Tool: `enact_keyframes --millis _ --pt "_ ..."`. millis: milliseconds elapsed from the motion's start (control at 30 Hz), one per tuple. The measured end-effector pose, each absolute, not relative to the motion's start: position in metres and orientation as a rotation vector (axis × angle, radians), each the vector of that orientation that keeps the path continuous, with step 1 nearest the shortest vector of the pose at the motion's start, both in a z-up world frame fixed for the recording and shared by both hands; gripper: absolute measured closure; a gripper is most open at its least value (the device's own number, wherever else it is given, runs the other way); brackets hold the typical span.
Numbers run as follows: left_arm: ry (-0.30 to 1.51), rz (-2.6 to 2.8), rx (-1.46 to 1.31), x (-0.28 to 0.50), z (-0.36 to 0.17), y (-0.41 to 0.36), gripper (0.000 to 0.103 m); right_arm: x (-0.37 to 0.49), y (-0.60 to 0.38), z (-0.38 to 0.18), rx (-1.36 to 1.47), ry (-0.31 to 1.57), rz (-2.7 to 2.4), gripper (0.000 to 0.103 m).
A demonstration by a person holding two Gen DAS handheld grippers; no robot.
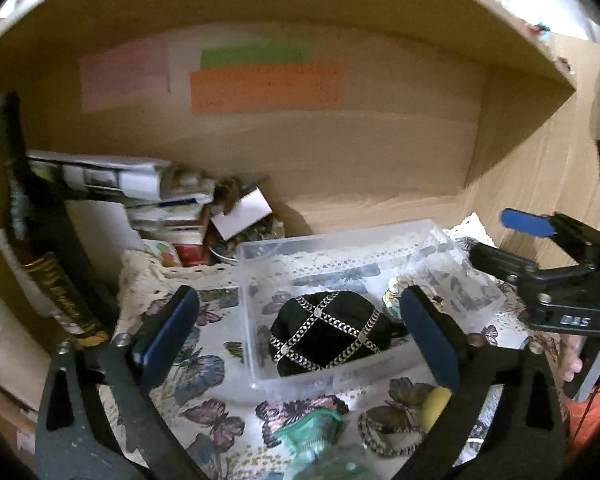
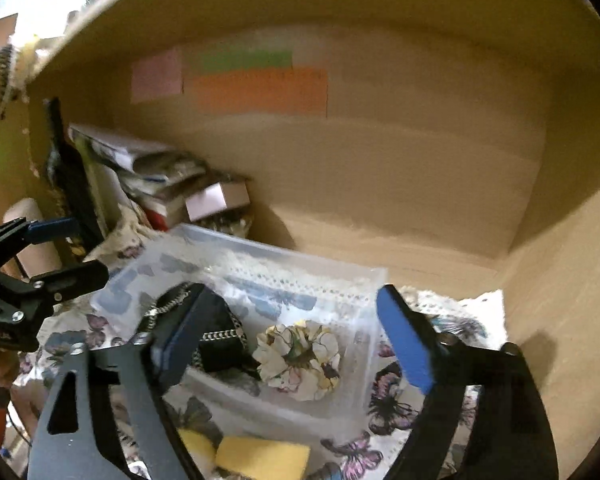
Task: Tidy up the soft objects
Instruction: 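Grasp the green knit sock with the left tool while the right tool grasps the silver foil bag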
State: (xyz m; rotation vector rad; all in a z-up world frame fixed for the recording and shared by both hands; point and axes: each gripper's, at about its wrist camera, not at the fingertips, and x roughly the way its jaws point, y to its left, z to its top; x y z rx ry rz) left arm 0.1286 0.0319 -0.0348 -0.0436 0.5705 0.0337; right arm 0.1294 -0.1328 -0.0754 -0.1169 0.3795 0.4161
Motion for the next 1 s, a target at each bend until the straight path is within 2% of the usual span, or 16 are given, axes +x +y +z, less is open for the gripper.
enact_keyframes --millis 167,467,933,1000 --pt "0.564 0.030 -0.025 0.103 -0.037 0.027 0.000 0.095 -0.142 -0.077 -0.100 0.321 0.427 0.001" --pt "0.645 0.054 -0.022 0.079 -0.069 0.030 0.000 0.058 -0.141 -0.112 -0.101 0.347 0.407 0.000" --pt "0.781 0.112 -0.081 0.075 -0.126 0.051 0.000 0.052 -0.136 -0.174 -0.092 0.523 0.430 0.001" --pt "0.790 0.094 -0.092 0.073 -0.129 0.049 0.006 0.053 -0.136 -0.180 -0.088 0.542 0.442 0.007"
